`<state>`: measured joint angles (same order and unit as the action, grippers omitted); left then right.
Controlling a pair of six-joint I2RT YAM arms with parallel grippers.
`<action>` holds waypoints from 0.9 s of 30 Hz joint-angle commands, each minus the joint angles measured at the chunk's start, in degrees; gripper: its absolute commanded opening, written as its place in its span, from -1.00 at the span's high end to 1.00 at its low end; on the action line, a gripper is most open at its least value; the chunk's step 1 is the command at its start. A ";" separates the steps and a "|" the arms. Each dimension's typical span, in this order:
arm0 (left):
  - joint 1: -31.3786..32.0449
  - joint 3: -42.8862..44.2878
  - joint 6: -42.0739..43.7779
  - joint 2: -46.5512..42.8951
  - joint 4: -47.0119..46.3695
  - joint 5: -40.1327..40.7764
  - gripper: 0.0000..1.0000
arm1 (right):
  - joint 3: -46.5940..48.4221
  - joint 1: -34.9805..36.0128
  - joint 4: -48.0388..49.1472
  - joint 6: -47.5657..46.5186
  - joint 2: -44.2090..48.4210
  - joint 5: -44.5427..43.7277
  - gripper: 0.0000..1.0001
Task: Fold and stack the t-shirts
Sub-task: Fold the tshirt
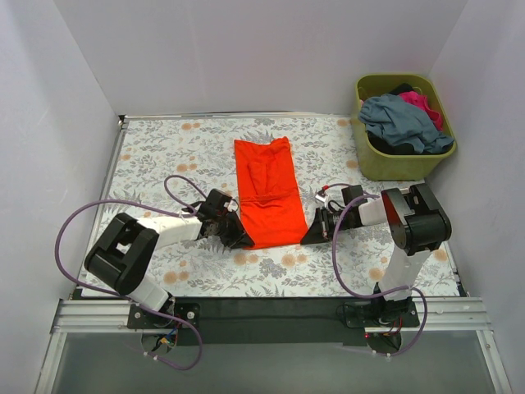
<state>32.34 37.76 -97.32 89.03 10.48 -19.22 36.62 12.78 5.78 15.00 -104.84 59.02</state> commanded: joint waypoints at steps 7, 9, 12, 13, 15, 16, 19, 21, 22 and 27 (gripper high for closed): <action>-1.05 2.40 3.36 -5.18 12.36 9.63 0.31 | -1.29 1.28 -8.04 -2.43 11.65 -12.77 0.97; -0.61 3.37 3.01 -7.82 14.91 10.96 0.18 | -0.76 2.68 -11.92 -2.70 16.56 -15.94 0.97; 0.96 5.22 1.96 -11.06 18.69 13.68 0.00 | 0.90 5.14 -16.92 -3.14 21.76 -23.76 0.91; 1.58 5.48 1.61 -11.68 19.66 14.64 -0.02 | 1.69 5.76 -18.34 -3.05 22.82 -28.13 0.82; 2.72 5.57 0.91 -13.00 21.94 17.63 -0.05 | 2.14 7.86 -20.80 -2.61 25.54 -32.46 0.64; 2.90 5.31 0.64 -13.18 22.56 18.42 -0.06 | 2.31 8.57 -21.33 -1.57 26.26 -36.48 0.45; 2.91 4.87 0.73 -11.96 24.32 21.68 -0.07 | 2.84 11.47 -23.61 -0.24 27.67 -42.38 0.15; 2.91 4.87 0.81 -11.08 24.24 22.74 -0.07 | 3.81 14.28 -24.76 1.07 27.58 -45.56 0.05; 2.91 5.04 1.08 -9.68 24.06 22.83 -0.07 | 4.07 15.08 -25.29 1.43 27.32 -47.75 -0.01; 3.17 6.97 2.04 -6.16 22.66 22.74 0.07 | 5.56 18.95 -25.64 3.98 25.82 -50.67 -0.06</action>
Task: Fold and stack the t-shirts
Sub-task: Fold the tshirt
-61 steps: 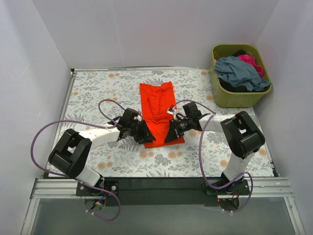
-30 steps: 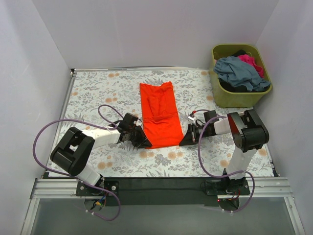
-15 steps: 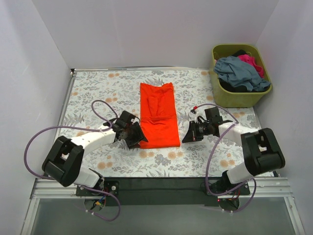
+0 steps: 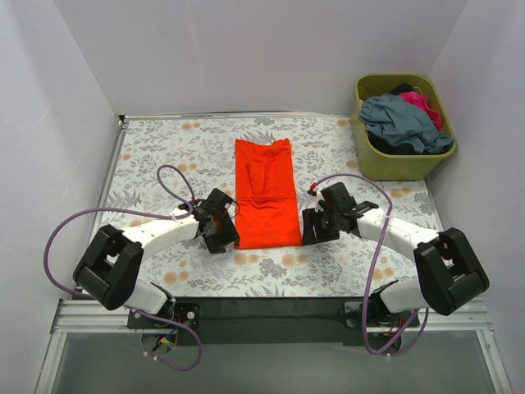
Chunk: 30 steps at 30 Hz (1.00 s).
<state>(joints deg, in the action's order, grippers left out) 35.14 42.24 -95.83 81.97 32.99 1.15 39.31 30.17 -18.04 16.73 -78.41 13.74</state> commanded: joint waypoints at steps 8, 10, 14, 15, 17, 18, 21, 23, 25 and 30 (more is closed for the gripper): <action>1.43 3.29 0.91 2.13 0.32 3.16 0.09 | 4.90 4.80 -1.91 4.80 -2.09 -7.58 0.00; 1.78 3.38 1.00 3.27 0.58 3.94 0.13 | 5.77 5.42 -2.26 5.50 -2.80 -8.63 0.03; 2.30 3.73 1.00 5.74 0.67 4.21 0.19 | 6.92 7.27 -2.52 6.65 -5.25 -10.04 0.05; 2.31 3.90 1.00 6.09 0.76 4.39 0.19 | 7.09 7.53 -2.52 7.00 -5.70 -10.31 0.08; 2.48 4.25 1.35 7.23 0.76 4.48 0.20 | 7.27 8.14 -2.52 7.78 -6.57 -10.92 0.09; 2.66 4.78 1.61 7.84 0.76 4.39 0.21 | 7.27 8.32 -2.52 8.05 -6.93 -11.36 0.12; 3.36 5.48 1.79 9.52 1.28 4.39 0.32 | 7.80 8.85 -2.52 8.67 -7.81 -11.54 0.14; 3.62 5.57 1.70 10.13 1.72 4.13 0.40 | 8.32 9.11 -2.87 8.76 -8.16 -11.28 0.14; 3.89 5.57 1.79 10.48 1.90 4.04 0.52 | 8.68 9.20 -3.22 9.11 -7.64 -11.63 0.15; 4.06 5.75 2.14 11.45 2.25 3.34 0.78 | 9.90 9.20 -3.58 10.25 -7.98 -12.94 0.19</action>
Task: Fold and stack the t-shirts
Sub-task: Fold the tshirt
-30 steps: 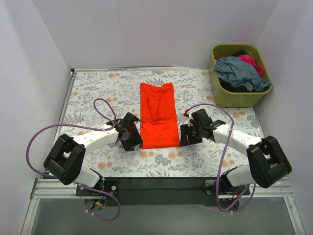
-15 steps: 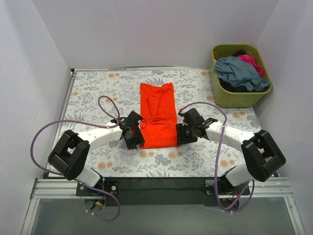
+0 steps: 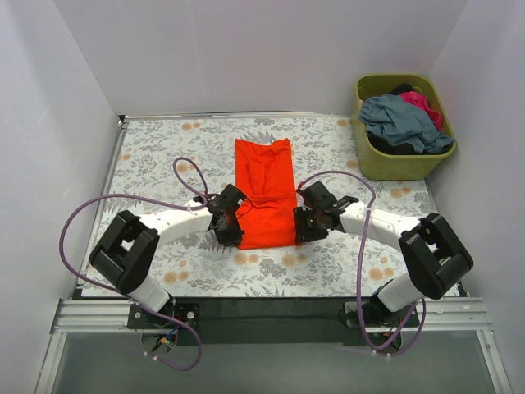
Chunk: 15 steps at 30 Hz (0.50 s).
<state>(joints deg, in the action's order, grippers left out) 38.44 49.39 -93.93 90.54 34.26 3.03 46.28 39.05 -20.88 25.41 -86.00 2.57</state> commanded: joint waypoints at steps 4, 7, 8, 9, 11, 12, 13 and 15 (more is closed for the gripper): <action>1.11 -1.22 0.33 3.24 0.98 1.19 0.83 | 3.90 0.77 -1.09 2.54 -1.80 -2.30 0.26; 1.12 -1.13 0.50 3.32 0.90 1.10 0.84 | 3.99 0.85 -1.35 3.42 -1.90 -2.30 0.30; 1.12 -1.13 0.50 3.41 0.90 1.02 0.84 | 3.90 0.94 -1.35 3.51 -1.98 -3.87 0.29; 1.12 -1.13 0.59 3.41 0.90 1.02 0.84 | 3.90 0.86 -1.53 3.51 -2.16 -4.23 0.30; 1.12 -1.05 0.59 3.59 0.81 0.75 0.84 | 3.90 0.94 -1.88 3.77 -2.77 -3.98 0.30; 1.12 -1.05 0.68 3.59 0.81 0.75 0.84 | 3.73 1.03 -1.97 3.86 -2.86 -3.89 0.29; 1.12 -1.05 0.85 3.59 0.81 0.67 0.84 | 3.55 0.94 -2.05 3.95 -3.30 -3.97 0.29; 1.12 -1.05 0.85 3.50 0.81 0.58 0.84 | 3.29 0.94 -2.75 4.03 -4.18 -4.24 0.29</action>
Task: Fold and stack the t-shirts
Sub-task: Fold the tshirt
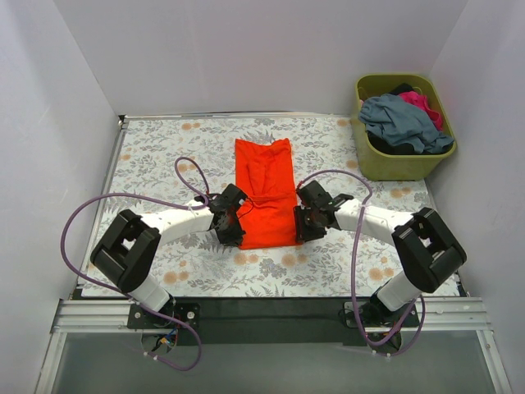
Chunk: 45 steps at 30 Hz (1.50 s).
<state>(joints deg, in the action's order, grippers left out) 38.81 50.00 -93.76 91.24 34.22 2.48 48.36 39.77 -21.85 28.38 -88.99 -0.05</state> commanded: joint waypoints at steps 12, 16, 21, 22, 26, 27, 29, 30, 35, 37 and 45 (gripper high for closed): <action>0.74 -1.92 0.94 0.87 2.70 1.47 0.84 | 3.67 4.09 -9.61 3.35 -8.83 -5.48 0.30; 0.74 -1.92 1.03 0.87 2.78 1.04 0.86 | 3.94 4.97 -10.94 4.05 -11.37 -5.57 0.35; 0.74 -0.87 1.82 0.87 4.01 1.03 1.00 | 4.55 4.97 -11.99 3.35 -11.39 -5.83 0.77; 0.74 -0.78 1.82 0.61 4.36 1.12 1.00 | 4.81 4.97 -12.34 3.09 -10.77 -5.92 0.86; 0.74 -1.65 2.61 -2.55 6.65 0.69 1.00 | 3.42 4.97 -14.01 0.98 -6.73 -3.57 0.97; 0.74 -2.18 2.70 -3.26 7.61 0.07 1.00 | 2.89 5.05 -14.71 0.63 -4.98 -2.59 0.97; 0.92 -3.50 2.96 -5.79 8.41 -1.68 1.00 | 0.70 5.23 -16.55 0.10 -2.95 -0.40 0.97; 1.18 -5.50 2.88 -6.86 8.67 -4.47 1.00 | -0.10 5.49 -17.17 -0.34 -1.90 1.88 0.97; 4.43 -11.49 -0.10 -17.12 9.99 -11.88 1.00 | -5.90 9.35 -19.89 1.23 5.92 7.77 0.97; 6.01 -13.51 -1.51 -20.82 12.09 -13.89 1.00 | -7.92 11.55 -20.69 2.90 9.00 8.58 0.97; 6.98 -10.90 -4.59 -31.48 17.63 -14.62 1.00 | -1.79 12.27 -28.33 5.11 17.79 2.89 0.97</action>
<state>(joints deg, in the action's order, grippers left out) 45.89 36.07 -97.36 61.08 44.93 -14.00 42.30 52.90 -40.93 33.28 -73.25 8.86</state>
